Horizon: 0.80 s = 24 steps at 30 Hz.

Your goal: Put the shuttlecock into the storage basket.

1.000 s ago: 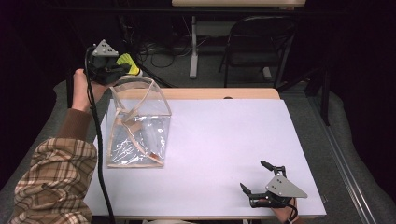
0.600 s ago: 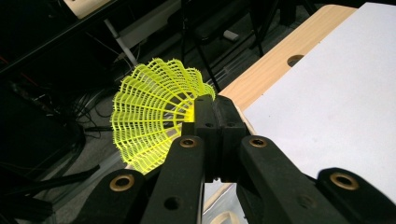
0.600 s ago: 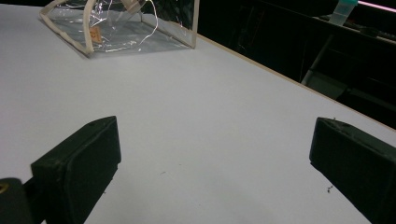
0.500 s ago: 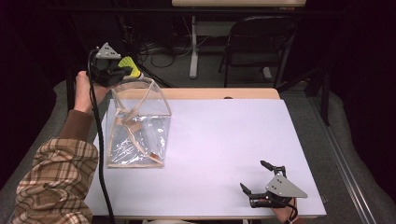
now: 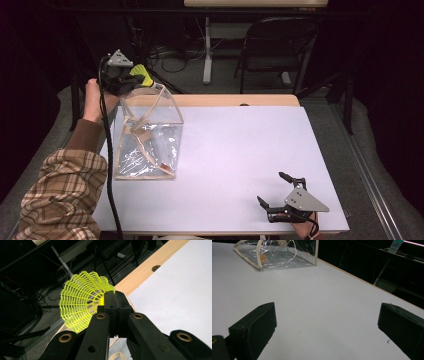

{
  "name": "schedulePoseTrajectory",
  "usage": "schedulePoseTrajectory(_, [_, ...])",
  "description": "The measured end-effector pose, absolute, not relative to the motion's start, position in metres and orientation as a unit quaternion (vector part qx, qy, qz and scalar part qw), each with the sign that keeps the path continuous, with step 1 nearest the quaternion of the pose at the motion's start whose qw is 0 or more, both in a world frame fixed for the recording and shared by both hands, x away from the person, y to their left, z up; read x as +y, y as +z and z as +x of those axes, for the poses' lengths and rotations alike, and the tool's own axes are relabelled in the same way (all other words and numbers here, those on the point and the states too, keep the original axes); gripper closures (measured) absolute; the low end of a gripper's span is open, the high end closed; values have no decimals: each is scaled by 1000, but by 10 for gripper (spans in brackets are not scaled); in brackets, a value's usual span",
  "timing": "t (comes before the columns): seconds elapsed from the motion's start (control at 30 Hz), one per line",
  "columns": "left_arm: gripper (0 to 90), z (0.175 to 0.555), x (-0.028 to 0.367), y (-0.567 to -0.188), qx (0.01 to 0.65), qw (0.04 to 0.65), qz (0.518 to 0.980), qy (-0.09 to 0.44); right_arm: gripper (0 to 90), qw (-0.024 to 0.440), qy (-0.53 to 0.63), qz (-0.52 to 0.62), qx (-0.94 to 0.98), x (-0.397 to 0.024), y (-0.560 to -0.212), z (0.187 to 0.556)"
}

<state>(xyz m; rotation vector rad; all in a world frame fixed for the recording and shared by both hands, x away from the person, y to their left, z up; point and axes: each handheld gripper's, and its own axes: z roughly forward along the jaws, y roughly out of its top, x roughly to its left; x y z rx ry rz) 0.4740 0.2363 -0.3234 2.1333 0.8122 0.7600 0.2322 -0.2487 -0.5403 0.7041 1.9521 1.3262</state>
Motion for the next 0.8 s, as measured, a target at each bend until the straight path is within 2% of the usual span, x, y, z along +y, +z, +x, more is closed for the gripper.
schedulePoseTrajectory(0.8, [900,484,231,-341,316,347,838,276,16,332,508,270,748,-249,-540,232])
